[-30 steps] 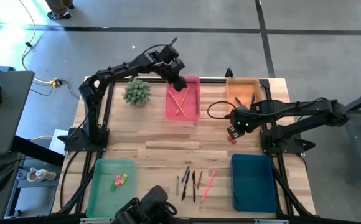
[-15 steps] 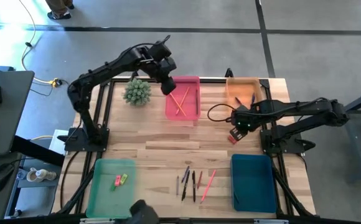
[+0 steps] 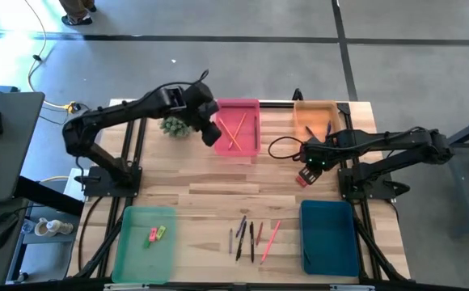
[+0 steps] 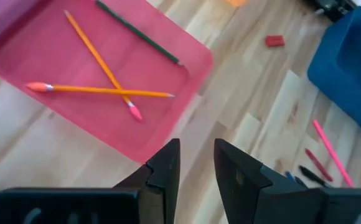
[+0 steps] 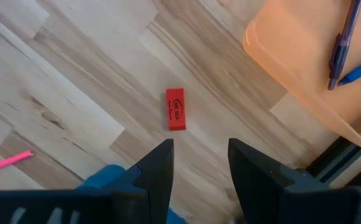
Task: Sort crayons/erasers/pens/pencils in bins
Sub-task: Put the red eraser into the light green bin
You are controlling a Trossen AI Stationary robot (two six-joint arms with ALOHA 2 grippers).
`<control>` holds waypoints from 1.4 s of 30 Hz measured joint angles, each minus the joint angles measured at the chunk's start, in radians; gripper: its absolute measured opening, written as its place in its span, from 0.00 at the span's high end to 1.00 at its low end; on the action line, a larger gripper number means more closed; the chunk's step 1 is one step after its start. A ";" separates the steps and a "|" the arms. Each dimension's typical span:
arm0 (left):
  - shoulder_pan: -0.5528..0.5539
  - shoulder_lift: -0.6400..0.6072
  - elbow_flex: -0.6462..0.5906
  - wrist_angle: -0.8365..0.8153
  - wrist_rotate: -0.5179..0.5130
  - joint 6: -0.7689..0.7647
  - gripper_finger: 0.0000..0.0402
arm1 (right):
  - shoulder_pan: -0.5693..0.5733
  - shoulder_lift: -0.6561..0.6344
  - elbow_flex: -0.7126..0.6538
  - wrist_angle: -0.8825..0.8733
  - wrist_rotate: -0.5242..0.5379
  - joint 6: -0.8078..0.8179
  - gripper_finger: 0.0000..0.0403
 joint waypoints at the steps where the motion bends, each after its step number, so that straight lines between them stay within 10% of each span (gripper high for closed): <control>1: -0.010 -0.006 -0.004 0.000 0.000 -0.008 0.79 | -0.001 0.000 0.000 0.000 0.004 -0.014 0.64; 25: -0.140 -0.032 -0.008 -0.005 -0.064 -0.105 0.79 | -0.056 -0.006 -0.299 0.419 -0.109 0.081 0.55; 42: -0.140 -0.031 -0.008 -0.005 -0.064 -0.138 0.79 | 0.072 0.045 -0.247 0.507 -0.093 0.130 0.48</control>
